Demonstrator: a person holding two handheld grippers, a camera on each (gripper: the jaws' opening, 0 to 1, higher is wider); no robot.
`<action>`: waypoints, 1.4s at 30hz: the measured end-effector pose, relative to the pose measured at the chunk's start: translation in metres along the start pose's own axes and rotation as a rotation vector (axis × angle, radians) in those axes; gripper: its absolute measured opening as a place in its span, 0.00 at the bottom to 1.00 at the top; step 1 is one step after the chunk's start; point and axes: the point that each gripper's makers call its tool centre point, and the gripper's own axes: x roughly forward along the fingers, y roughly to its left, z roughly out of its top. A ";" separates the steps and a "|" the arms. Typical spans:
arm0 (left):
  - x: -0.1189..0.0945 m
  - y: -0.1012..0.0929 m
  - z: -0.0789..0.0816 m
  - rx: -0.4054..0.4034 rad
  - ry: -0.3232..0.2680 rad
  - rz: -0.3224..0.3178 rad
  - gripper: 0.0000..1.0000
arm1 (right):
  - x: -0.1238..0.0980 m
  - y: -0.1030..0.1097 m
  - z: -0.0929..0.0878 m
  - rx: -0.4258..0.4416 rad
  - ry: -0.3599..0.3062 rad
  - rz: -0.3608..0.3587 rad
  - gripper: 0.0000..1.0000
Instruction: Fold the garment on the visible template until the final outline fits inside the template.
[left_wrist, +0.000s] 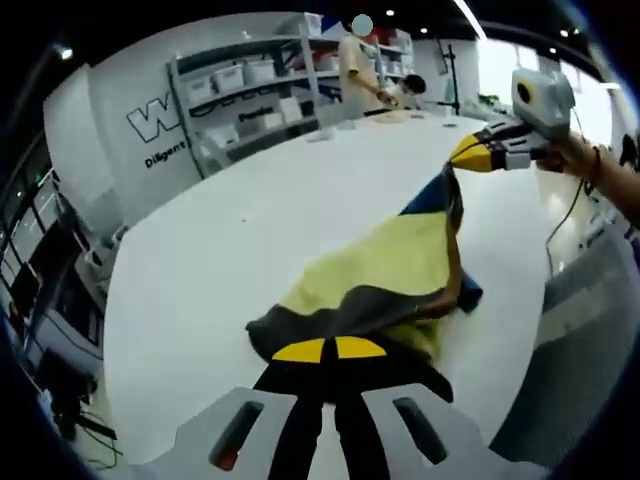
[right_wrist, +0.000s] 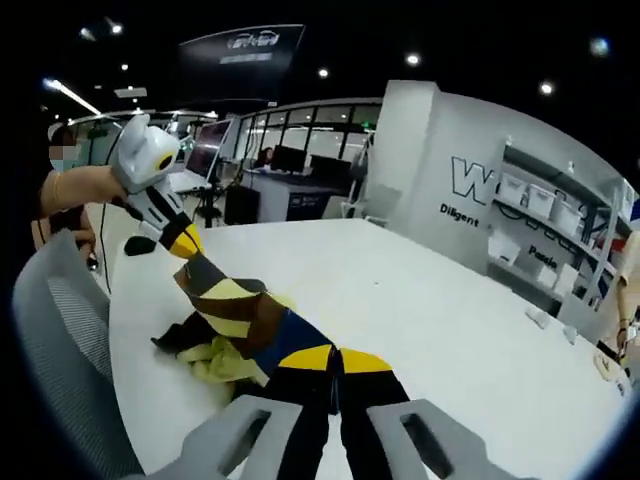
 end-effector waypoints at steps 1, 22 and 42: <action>0.000 0.005 0.003 0.006 -0.001 0.009 0.00 | 0.002 -0.002 0.003 -0.006 0.000 -0.004 0.00; 0.038 0.080 0.075 0.073 -0.018 0.095 0.01 | 0.051 -0.061 0.040 -0.080 0.019 -0.098 0.00; 0.130 0.127 0.070 0.061 0.083 0.069 0.01 | 0.149 -0.113 0.008 0.095 0.153 -0.158 0.00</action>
